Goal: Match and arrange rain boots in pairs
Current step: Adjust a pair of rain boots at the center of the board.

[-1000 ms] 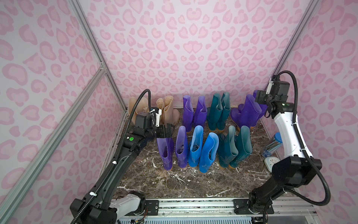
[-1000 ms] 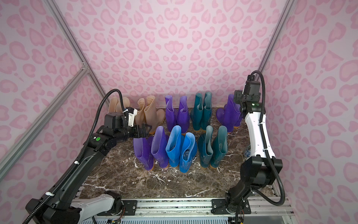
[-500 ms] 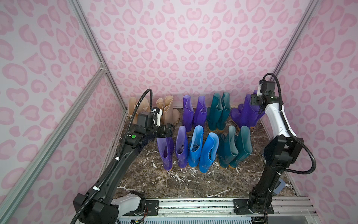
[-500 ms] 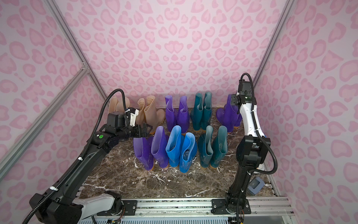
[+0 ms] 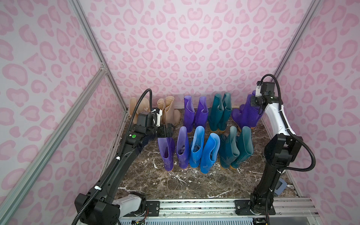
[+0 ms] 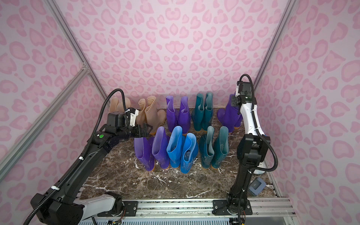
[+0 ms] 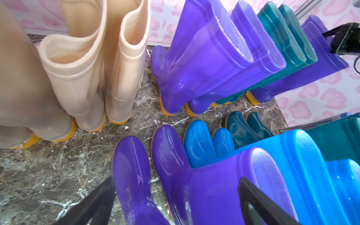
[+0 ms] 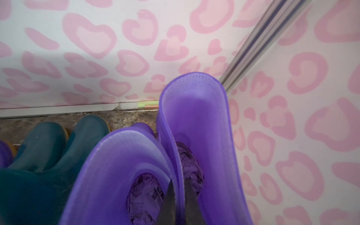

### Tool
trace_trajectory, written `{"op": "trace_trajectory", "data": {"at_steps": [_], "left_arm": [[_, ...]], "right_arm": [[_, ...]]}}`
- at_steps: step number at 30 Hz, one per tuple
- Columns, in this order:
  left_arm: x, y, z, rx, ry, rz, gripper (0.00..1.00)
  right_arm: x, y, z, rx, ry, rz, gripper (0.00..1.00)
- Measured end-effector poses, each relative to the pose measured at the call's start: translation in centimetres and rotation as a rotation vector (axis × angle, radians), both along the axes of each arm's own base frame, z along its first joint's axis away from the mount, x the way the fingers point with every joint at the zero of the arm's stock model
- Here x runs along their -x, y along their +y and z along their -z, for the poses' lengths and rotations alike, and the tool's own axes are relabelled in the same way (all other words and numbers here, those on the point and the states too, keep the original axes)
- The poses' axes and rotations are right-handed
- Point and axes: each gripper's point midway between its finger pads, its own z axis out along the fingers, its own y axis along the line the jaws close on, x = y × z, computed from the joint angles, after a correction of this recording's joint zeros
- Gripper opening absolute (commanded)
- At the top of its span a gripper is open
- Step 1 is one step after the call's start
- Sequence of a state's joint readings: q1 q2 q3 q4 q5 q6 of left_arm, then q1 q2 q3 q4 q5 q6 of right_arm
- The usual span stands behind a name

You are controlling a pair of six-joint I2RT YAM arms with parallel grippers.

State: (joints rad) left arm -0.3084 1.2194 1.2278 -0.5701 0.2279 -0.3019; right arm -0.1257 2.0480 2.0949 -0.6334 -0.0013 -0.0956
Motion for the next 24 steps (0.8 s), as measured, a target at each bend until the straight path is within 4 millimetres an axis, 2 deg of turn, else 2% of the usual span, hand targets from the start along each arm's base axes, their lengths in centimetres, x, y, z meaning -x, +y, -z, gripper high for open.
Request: {"op": "trace_trajectory", "data": {"at_steps": [7, 14, 18, 20, 22, 24], "left_arm": [[0.2, 0.2, -0.5, 0.006, -0.012, -0.001, 0.99], [0.4, 0.3, -0.9, 0.011, -0.025, -0.004, 0.99], [0.4, 0.2, -1.0, 0.013, -0.025, -0.001, 0.99], [0.5, 0.3, -1.0, 0.014, -0.027, -0.001, 0.99], [0.5, 0.3, -1.1, 0.014, -0.03, -0.001, 0.99], [0.6, 0.3, -1.2, 0.015, -0.033, -0.001, 0.99]], "right_arm": [[-0.5, 3.9, -1.9, -0.149, -0.031, -0.043, 0.0], [-1.0, 7.8, -0.1, -0.195, 0.013, -0.082, 0.0], [-1.2, 8.8, 0.0, -0.213, 0.018, -0.085, 0.19], [-1.0, 8.9, 0.0, -0.232, 0.02, -0.073, 0.32], [-0.6, 9.0, -0.5, -0.235, 0.02, -0.072, 0.35], [0.1, 8.9, -1.5, -0.236, 0.009, -0.067, 0.49]]}}
